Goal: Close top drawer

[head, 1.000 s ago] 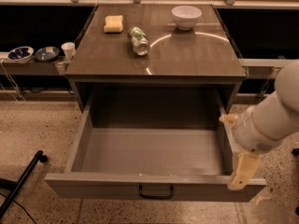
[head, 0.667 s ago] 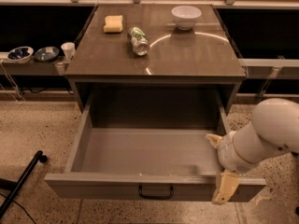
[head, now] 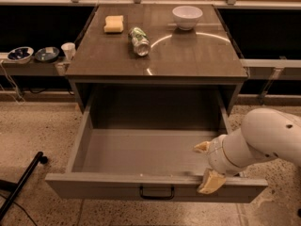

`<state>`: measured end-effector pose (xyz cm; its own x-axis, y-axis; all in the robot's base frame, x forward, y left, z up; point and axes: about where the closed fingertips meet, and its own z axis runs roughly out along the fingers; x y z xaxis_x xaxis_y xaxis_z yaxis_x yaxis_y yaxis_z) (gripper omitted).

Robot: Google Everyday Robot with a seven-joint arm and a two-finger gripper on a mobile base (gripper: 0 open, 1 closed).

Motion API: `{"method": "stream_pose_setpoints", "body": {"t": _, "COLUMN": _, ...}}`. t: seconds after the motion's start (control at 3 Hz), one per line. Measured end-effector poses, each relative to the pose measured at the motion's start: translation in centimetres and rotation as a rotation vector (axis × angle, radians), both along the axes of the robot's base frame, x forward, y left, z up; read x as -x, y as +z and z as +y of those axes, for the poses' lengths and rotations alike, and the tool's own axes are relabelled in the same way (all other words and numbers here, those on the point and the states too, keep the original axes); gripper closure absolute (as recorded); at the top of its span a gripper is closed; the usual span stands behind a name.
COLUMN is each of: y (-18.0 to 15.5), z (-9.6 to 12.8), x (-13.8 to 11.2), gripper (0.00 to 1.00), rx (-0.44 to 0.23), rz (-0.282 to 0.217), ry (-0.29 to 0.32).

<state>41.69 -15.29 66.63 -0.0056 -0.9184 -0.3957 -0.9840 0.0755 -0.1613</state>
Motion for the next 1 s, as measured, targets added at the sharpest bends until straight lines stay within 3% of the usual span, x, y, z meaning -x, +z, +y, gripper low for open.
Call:
{"method": "stream_pose_setpoints", "body": {"t": 0.67, "y": 3.1, "z": 0.5, "x": -4.4, "gripper": 0.32, "rx": -0.004, "rz": -0.116, "ry": -0.004}}
{"method": "stream_pose_setpoints", "body": {"t": 1.0, "y": 2.2, "z": -0.2, "x": -7.6, "gripper": 0.39, "rx": 0.018, "rz": -0.136, "ry": -0.038}}
